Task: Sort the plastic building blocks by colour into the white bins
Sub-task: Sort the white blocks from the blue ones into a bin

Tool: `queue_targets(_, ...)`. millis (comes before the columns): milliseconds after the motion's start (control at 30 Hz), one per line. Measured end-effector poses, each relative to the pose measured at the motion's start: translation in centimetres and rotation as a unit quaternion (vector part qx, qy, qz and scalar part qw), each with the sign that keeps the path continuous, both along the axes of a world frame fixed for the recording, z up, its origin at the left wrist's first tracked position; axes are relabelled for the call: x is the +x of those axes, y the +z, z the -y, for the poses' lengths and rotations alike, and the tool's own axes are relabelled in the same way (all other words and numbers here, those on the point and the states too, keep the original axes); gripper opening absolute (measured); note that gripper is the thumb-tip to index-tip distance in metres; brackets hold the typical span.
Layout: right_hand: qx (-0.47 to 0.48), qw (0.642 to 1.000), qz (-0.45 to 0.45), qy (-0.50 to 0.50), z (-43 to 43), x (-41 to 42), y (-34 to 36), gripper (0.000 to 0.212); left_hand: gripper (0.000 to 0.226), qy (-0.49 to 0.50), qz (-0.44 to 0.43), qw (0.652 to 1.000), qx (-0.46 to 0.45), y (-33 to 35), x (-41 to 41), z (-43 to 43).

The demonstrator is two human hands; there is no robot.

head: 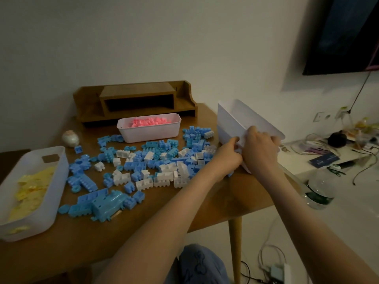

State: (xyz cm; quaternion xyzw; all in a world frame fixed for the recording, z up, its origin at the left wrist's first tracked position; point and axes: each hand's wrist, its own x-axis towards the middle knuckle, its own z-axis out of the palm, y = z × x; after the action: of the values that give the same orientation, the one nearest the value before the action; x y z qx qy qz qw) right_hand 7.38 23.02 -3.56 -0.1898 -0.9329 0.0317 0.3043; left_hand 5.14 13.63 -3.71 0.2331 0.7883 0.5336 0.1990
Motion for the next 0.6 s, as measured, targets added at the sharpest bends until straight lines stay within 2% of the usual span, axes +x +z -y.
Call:
queue_targets(167, 0.009, 0.995, -0.07, 0.071, 2.5, -0.2, 1.0, 0.031, 0.052, 0.095, -0.096, 0.991, 0.021, 0.7, 0.2, 2.9)
queue_targets(267, -0.012, 0.984, -0.109, 0.137, 4.1, -0.8, 0.7, 0.024, 0.063, 0.153, -0.126, 0.98, 0.028, 1.1, 0.0, 5.1)
queue_targets(367, -0.026, 0.97, -0.127, 0.207, 6.3, -1.0, 0.4, 0.018, 0.06, 0.186, -0.115, 0.975, 0.042, 1.5, 0.0, 8.2)
queue_targets(600, -0.068, 0.946, -0.08, 0.308, 11.0, -2.5, 0.8, 0.016, 0.057, 0.241, -0.087, 0.967, 0.004, 1.8, -0.8, 14.7)
